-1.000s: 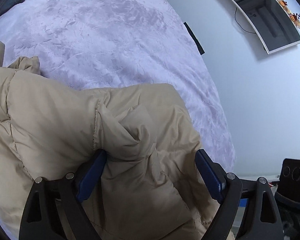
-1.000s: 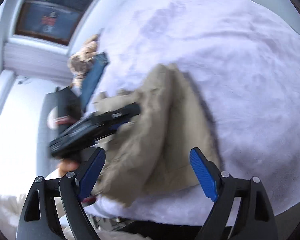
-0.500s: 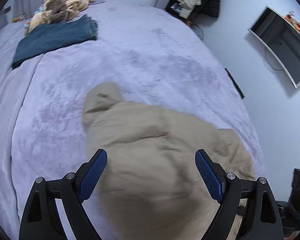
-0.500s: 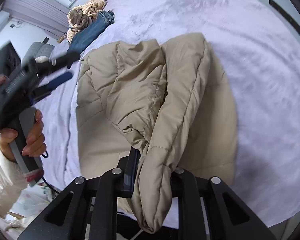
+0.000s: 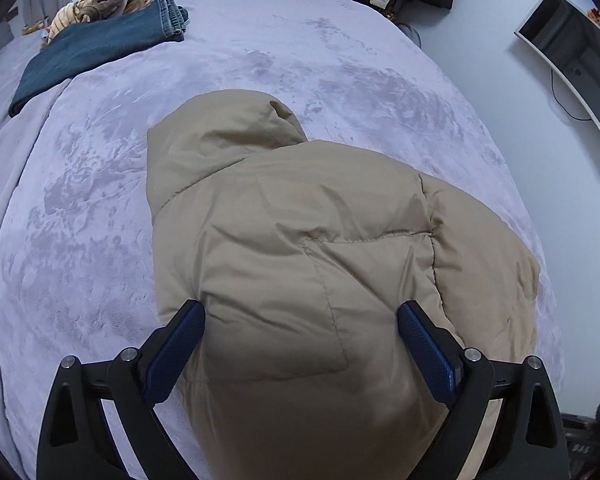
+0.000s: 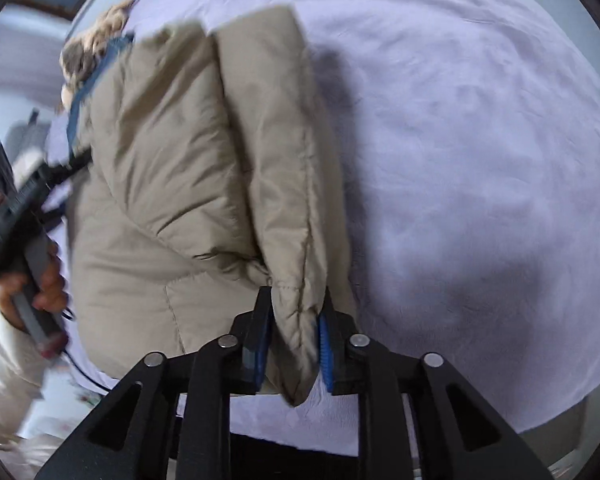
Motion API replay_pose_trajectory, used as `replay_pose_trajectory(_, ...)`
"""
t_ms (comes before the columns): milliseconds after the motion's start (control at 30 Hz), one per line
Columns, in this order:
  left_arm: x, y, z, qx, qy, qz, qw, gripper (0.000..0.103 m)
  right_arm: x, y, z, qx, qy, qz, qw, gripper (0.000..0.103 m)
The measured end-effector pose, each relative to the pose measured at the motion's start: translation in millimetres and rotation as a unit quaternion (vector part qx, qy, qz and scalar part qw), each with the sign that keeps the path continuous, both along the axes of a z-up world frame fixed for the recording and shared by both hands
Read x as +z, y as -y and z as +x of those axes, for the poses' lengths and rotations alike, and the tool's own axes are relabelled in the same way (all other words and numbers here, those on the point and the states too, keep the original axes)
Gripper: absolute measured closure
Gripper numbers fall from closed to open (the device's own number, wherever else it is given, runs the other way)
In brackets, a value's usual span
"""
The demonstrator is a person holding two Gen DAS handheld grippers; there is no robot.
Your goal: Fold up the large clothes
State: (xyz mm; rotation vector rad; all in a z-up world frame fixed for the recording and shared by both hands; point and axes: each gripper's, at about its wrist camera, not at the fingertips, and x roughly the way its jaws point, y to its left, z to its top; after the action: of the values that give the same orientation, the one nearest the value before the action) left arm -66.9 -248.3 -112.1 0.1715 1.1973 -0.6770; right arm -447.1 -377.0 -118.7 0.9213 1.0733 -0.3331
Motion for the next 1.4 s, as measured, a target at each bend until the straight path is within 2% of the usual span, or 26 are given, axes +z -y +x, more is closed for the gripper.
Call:
replay_pose_trajectory(67,-2.0,-3.9,5.1,0.007,-0.010,-0.002,0.9999,0.006,29.6,11.9,-4.3,-0.006,0.050,-0.012,0.999,0.070)
replay_pose_trajectory(133,-4.1,-4.5,6.9,0.008,-0.011,-0.003,0.9999,0.006,52.4,25.9,4.2,-0.003,0.103,-0.001,0.995,0.041)
replay_pose_trajectory(167,-4.0,-4.4,6.8,0.008,-0.011,-0.003,0.9999,0.006,58.6,32.2,14.5,0.006,0.127,0.013,0.992,0.036)
replay_pose_trajectory(267,-2.0,-6.0,7.4,0.011,-0.012,-0.004,0.9999,0.006,52.7,44.5,57.2,0.027,0.151,0.062,0.986,0.035)
replay_pose_trajectory(367,-1.5,-11.1,11.6,0.019,-0.017,-0.010,0.9996,0.006,18.4,59.3,98.0,0.024,0.139,0.118,0.983,0.035)
replay_pose_trajectory(433,-3.3,-13.7,15.8,0.024,-0.021,-0.011,0.9994,0.006,-8.8,63.4,121.9,0.002,0.130,0.167,0.977,0.035)
replay_pose_trajectory(467,-4.2,-13.9,17.5,0.025,-0.021,-0.009,0.9994,0.006,-18.8,65.5,130.1,-0.008,0.133,0.192,0.972,0.035)
replay_pose_trajectory(500,-4.7,-12.6,18.7,0.025,-0.021,-0.006,0.9994,0.006,-24.7,64.0,136.6,-0.013,0.143,0.205,0.968,0.057)
replay_pose_trajectory(533,-4.5,-9.4,18.6,0.023,-0.021,-0.003,0.9995,0.006,-25.9,63.2,142.0,-0.010,0.151,0.214,0.965,0.091)
replay_pose_trajectory(567,-3.5,-4.6,16.6,0.020,-0.018,0.002,0.9996,0.006,-21.3,61.6,142.8,-0.007,0.155,0.206,0.966,0.091)
replay_pose_trajectory(633,-1.9,8.3,8.6,0.008,-0.010,0.009,0.9999,0.006,-5.3,56.2,141.2,0.020,0.147,0.152,0.977,0.096)
replay_pose_trajectory(767,0.0,38.7,-16.7,-0.034,0.024,0.023,0.9989,0.006,-11.4,59.8,123.6,0.028,0.075,0.063,0.995,0.096)
replay_pose_trajectory(833,-3.5,49.2,-22.3,-0.040,0.030,0.028,0.9984,0.005,-25.7,64.5,112.7,0.026,0.059,0.051,0.997,0.096)
replay_pose_trajectory(933,-13.9,51.9,-19.9,-0.033,0.031,0.036,0.9983,0.002,-45.7,69.0,112.1,0.023,0.062,0.047,0.997,0.096)
replay_pose_trajectory(1033,-18.9,47.2,-14.5,-0.023,0.025,0.036,0.9988,0.002,-52.9,71.5,117.5,0.014,0.059,0.057,0.997,0.096)
replay_pose_trajectory(1100,-18.7,46.6,-14.8,-0.025,0.028,0.037,0.9986,0.002,-43.3,70.2,119.8,0.017,0.048,0.046,0.998,0.095)
replay_pose_trajectory(1167,-19.6,43.2,-14.6,-0.026,0.033,0.036,0.9985,0.002,-21.2,64.0,113.4,0.032,0.039,0.015,0.999,0.093)
replay_pose_trajectory(1233,-21.2,39.3,-13.5,-0.023,0.035,0.033,0.9986,0.002,4.3,54.5,98.9,0.047,0.048,-0.012,0.998,0.091)
replay_pose_trajectory(1333,-22.2,37.7,-15.6,-0.022,0.039,0.031,0.9985,0.002,32.2,31.1,71.6,0.071,0.082,-0.008,0.994,0.091)
replay_pose_trajectory(1400,-22.8,38.2,-17.0,-0.022,0.042,0.033,0.9984,0.002,33.6,9.5,57.8,0.096,0.077,-0.003,0.992,0.091)
